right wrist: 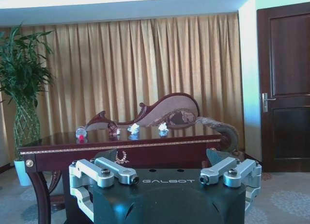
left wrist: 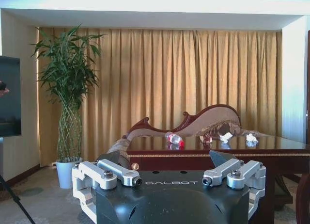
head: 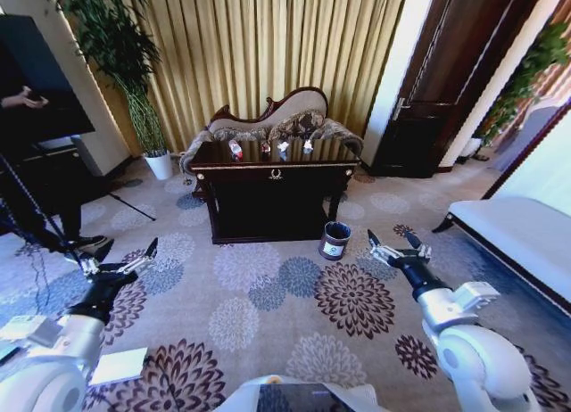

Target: Move to the front of the table and place the trash on the table into the trash bin.

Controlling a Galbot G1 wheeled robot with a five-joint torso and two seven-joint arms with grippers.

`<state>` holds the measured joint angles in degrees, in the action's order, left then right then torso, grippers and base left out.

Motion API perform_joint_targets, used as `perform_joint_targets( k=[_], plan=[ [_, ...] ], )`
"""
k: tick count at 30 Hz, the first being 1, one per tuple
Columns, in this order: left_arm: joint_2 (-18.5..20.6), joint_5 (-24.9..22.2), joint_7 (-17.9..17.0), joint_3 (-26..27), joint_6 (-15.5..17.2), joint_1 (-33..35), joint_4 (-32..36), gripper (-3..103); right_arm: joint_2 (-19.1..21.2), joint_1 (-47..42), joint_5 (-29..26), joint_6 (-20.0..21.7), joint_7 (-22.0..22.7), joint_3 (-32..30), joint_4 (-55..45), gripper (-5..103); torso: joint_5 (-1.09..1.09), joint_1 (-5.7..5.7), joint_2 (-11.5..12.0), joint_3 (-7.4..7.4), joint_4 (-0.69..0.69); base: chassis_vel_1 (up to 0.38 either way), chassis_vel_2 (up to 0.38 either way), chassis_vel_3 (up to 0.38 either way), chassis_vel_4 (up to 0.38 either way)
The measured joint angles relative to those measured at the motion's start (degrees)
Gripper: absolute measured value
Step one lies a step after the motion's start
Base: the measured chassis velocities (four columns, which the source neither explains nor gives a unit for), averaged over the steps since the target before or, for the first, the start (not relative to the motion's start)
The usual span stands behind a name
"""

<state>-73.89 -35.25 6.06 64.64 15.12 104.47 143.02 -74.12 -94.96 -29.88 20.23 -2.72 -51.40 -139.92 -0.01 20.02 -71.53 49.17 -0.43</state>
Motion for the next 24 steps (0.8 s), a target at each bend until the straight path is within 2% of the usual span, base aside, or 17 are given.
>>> perform_joint_targets(
  k=[8, 19, 24],
  plan=[
    [-0.02, 0.01, 0.46, 0.08, -0.03, 0.03, -0.02, 100, 0.01, -0.19, 0.02, -0.12, -0.78, -0.11, 0.33, 100, 0.0, 0.01, 0.01, 0.01, 0.0, -0.164, 0.153, 0.139, -0.157],
    [-0.11, 0.01, 0.72, 0.03, -0.04, -0.03, -0.03, 100, 0.01, -0.23, 0.03, -0.2, -0.85, -0.12, 0.33, 100, 0.01, 0.03, 0.02, 0.02, -0.02, -0.22, 0.2, 0.225, -0.211],
    [-0.2, -0.01, 0.74, 0.34, -0.14, 0.07, -0.14, 100, -0.12, -0.22, 0.16, -0.22, -0.93, 0.22, 0.22, 100, -0.02, 0.02, 0.02, 0.01, 0.01, -0.186, 0.232, 0.195, -0.194]
  ],
)
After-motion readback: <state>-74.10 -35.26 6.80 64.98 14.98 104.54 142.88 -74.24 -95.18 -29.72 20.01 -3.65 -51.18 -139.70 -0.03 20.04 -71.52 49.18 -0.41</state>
